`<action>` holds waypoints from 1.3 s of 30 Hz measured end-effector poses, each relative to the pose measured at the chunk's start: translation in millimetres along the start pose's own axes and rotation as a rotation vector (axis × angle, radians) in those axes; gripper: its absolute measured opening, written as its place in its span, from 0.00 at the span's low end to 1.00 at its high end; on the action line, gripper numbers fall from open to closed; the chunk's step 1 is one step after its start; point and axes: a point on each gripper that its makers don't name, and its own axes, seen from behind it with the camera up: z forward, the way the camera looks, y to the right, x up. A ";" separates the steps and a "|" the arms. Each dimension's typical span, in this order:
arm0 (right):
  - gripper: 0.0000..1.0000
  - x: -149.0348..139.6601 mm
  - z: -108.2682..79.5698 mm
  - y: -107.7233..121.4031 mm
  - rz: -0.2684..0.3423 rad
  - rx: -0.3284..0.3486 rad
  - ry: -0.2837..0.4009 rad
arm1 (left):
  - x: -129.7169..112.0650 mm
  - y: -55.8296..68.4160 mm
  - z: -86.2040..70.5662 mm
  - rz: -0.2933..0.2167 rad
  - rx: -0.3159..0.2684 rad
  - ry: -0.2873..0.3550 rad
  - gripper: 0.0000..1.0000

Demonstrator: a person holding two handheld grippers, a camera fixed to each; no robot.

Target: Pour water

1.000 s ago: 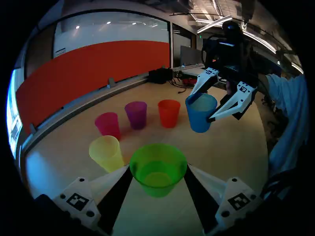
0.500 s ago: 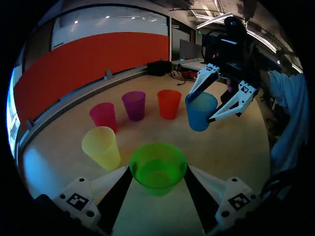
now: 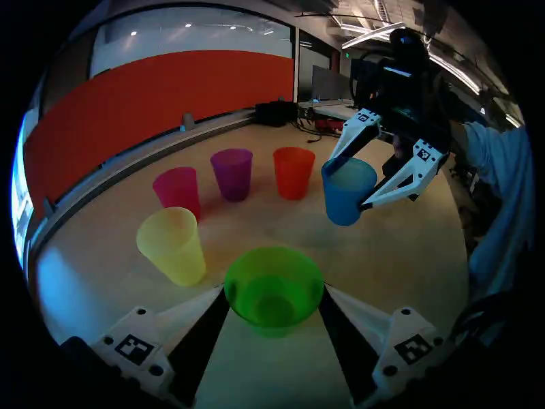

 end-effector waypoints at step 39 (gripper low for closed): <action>0.93 -14.4 14.4 -8.4 0.023 -0.014 -0.001 | -22.6 5.5 -26.0 -0.027 0.015 -0.015 0.98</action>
